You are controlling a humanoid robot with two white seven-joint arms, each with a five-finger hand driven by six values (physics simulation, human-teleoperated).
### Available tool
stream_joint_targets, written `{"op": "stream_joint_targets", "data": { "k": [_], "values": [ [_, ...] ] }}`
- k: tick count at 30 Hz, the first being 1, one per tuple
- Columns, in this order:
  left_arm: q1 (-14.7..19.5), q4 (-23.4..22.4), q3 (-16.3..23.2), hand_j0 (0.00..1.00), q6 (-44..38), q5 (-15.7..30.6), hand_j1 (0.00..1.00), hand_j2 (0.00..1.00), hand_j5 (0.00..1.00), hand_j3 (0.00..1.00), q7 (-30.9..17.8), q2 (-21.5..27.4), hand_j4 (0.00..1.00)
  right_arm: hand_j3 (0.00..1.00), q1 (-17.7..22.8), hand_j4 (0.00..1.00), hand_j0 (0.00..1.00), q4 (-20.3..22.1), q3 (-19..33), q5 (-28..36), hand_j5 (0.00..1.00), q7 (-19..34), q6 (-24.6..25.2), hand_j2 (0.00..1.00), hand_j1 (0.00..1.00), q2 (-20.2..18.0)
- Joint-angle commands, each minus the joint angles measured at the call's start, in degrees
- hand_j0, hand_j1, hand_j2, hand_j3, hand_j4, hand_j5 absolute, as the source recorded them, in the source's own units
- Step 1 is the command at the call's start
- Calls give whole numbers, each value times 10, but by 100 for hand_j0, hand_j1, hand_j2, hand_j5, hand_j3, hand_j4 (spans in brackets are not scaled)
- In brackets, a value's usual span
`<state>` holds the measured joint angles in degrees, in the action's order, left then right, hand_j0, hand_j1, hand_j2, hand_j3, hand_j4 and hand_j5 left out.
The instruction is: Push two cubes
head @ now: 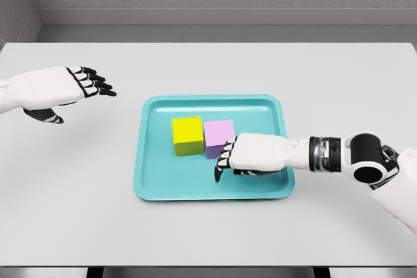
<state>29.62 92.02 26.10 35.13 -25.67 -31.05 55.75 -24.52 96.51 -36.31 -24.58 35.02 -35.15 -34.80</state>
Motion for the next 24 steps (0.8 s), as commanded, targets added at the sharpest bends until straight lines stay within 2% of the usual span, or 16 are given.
{"op": "stream_joint_targets", "data": {
  "k": [1,10,17,24],
  "values": [
    [0,0,-1,100,-1,3,100,100,100,100,0,1,100,57,0,57,57,-12,0,2,57,0,1,57,57,2],
    [2,-1,-1,100,-1,3,100,100,100,100,1,1,100,57,0,57,57,-25,-5,-9,57,0,1,57,57,7],
    [1,-2,-5,100,-1,3,100,100,100,100,0,1,100,57,-1,57,57,-24,-5,-22,57,0,1,57,57,29],
    [1,0,-5,100,-1,4,100,100,100,100,0,1,100,57,4,57,57,-21,-5,-24,57,0,1,57,57,24]
  ]
}}
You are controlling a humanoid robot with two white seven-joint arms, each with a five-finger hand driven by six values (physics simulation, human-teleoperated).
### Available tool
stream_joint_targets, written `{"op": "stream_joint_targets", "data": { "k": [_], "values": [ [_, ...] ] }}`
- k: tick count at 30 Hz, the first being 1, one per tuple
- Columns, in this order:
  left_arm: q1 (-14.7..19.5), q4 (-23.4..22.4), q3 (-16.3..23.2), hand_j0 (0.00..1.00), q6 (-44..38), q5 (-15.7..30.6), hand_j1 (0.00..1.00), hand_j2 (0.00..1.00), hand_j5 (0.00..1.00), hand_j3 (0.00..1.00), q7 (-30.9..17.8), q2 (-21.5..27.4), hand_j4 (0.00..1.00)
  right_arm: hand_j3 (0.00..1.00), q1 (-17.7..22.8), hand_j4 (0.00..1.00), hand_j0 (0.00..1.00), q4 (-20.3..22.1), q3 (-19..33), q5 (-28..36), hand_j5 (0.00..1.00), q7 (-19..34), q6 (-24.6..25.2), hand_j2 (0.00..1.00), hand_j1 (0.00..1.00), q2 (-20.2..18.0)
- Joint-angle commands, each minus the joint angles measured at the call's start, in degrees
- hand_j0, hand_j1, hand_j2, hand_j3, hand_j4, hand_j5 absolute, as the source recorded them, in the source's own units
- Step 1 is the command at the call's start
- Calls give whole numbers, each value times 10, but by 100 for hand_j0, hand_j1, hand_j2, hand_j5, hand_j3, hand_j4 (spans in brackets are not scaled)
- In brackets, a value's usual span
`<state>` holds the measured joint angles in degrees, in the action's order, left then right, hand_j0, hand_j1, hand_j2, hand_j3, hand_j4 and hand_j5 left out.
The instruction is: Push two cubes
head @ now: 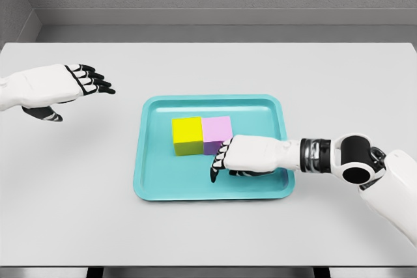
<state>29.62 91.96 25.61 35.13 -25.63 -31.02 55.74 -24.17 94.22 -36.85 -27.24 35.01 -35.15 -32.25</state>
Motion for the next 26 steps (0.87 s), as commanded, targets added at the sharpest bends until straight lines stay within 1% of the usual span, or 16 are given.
{"op": "stream_joint_targets", "data": {
  "k": [1,2,4,5,6,7,8,9,12,13,14,17,18,20,22,26],
  "values": [
    [0,1,0,100,-1,3,100,100,100,100,1,4,100,57,0,57,57,4,0,3,57,0,1,57,57,-7],
    [1,1,0,100,-1,9,100,100,100,100,0,5,100,57,-1,57,57,5,0,3,57,0,1,57,57,-8],
    [0,1,0,100,-1,12,100,100,100,100,0,12,100,57,3,57,57,45,6,13,57,0,1,57,57,-46],
    [0,1,0,100,-1,12,100,100,100,100,0,14,100,57,2,57,57,57,17,15,57,0,1,57,57,-55],
    [0,1,0,100,-1,13,100,100,100,100,1,15,100,58,2,58,58,66,28,16,58,0,1,58,58,-62],
    [0,0,0,100,-1,23,100,100,100,100,1,16,100,58,2,58,58,67,34,28,58,0,1,58,58,-73],
    [0,-2,0,100,-1,23,100,100,100,100,1,16,100,58,1,58,58,69,45,39,58,0,1,58,58,-81],
    [-1,-3,1,100,-1,23,100,100,100,100,2,27,100,58,1,58,58,69,63,57,58,0,1,58,58,-90],
    [-1,-1,0,100,-1,23,100,100,100,100,2,36,100,61,-1,61,61,69,124,105,61,0,1,61,61,-128],
    [-2,-1,0,100,-1,24,100,100,100,100,2,43,100,70,3,70,70,67,165,107,70,0,1,70,70,-136],
    [-2,-2,-3,100,-1,30,100,100,100,100,2,44,100,100,4,100,100,62,196,105,100,0,1,100,100,-135],
    [-3,-11,-6,100,-1,49,100,100,100,100,3,44,100,100,35,100,100,33,249,105,100,0,1,100,100,-135],
    [-3,-11,-6,100,-1,49,100,100,100,100,3,44,100,100,40,100,100,15,258,105,100,0,1,100,100,-136],
    [-3,-12,-6,100,-1,48,100,100,100,100,3,44,100,100,47,100,100,-36,271,105,100,0,1,100,100,-136],
    [-3,-12,-7,100,-1,49,100,100,100,100,3,45,100,100,49,100,100,-59,277,105,100,0,1,100,100,-136],
    [-3,-12,-7,100,-1,52,100,100,100,100,3,48,100,100,50,100,100,-63,276,104,100,0,1,100,100,-134]
  ]
}}
